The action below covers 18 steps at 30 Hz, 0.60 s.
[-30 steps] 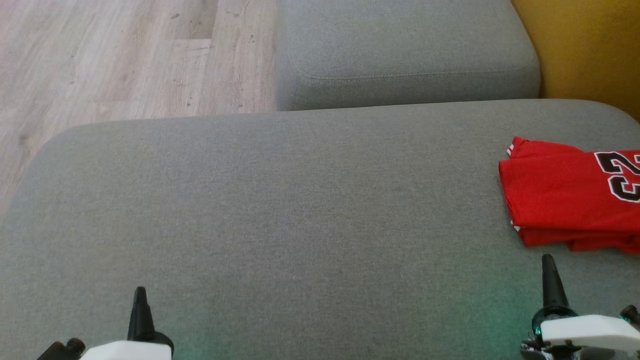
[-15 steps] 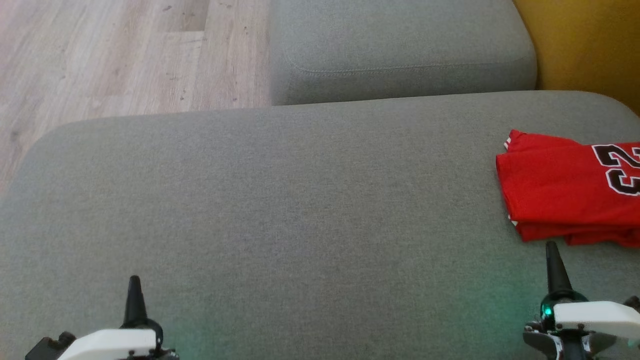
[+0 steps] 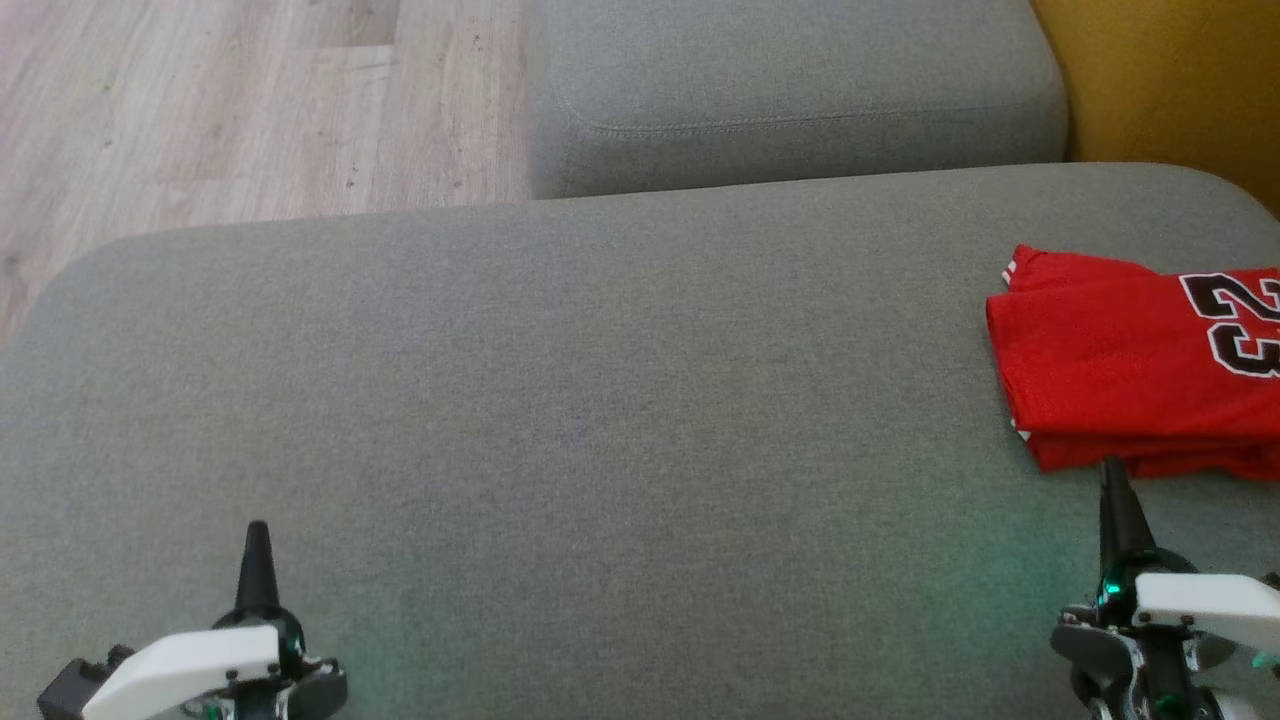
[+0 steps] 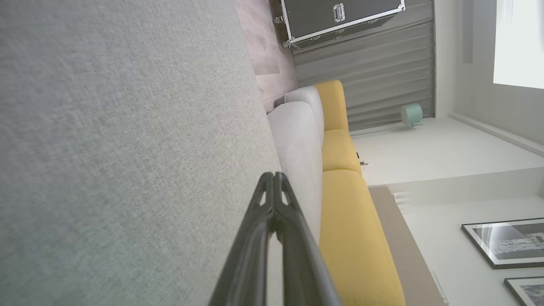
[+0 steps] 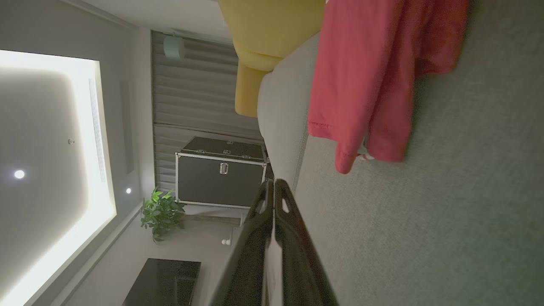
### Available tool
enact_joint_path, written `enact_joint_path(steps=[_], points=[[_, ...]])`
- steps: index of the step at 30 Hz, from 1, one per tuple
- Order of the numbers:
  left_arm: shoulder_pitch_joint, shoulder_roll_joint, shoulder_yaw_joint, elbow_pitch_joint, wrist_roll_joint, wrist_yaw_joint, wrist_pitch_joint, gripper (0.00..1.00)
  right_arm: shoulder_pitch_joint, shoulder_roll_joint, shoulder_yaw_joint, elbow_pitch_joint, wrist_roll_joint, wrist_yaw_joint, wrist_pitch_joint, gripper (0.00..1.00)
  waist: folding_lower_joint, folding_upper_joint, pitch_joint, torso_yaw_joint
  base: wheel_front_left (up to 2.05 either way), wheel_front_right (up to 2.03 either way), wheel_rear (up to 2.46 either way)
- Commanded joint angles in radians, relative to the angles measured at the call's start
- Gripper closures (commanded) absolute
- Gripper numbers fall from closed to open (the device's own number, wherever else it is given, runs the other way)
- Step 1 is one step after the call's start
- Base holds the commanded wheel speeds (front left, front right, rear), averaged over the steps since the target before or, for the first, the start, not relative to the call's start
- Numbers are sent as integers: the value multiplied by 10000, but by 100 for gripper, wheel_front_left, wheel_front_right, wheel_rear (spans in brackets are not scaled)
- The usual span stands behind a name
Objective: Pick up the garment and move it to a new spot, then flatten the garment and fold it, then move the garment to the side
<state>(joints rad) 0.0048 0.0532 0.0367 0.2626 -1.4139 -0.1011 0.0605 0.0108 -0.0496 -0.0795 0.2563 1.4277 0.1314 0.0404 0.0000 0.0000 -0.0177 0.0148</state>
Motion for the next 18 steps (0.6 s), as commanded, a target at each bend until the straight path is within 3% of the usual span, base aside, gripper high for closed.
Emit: enact_joint_path(steps=[1,18], points=[[-658,38,403,-269,-308,-109,76,100,-632,-205,112,-297,356,-7,103,100,0,0,22,-16,0,0,0],[-1125,10,724,-173,-1986,-295,489,100,-1164,-188,-93,-129,2017,-7,528,100,0,0,209,-148,0,0,0]])
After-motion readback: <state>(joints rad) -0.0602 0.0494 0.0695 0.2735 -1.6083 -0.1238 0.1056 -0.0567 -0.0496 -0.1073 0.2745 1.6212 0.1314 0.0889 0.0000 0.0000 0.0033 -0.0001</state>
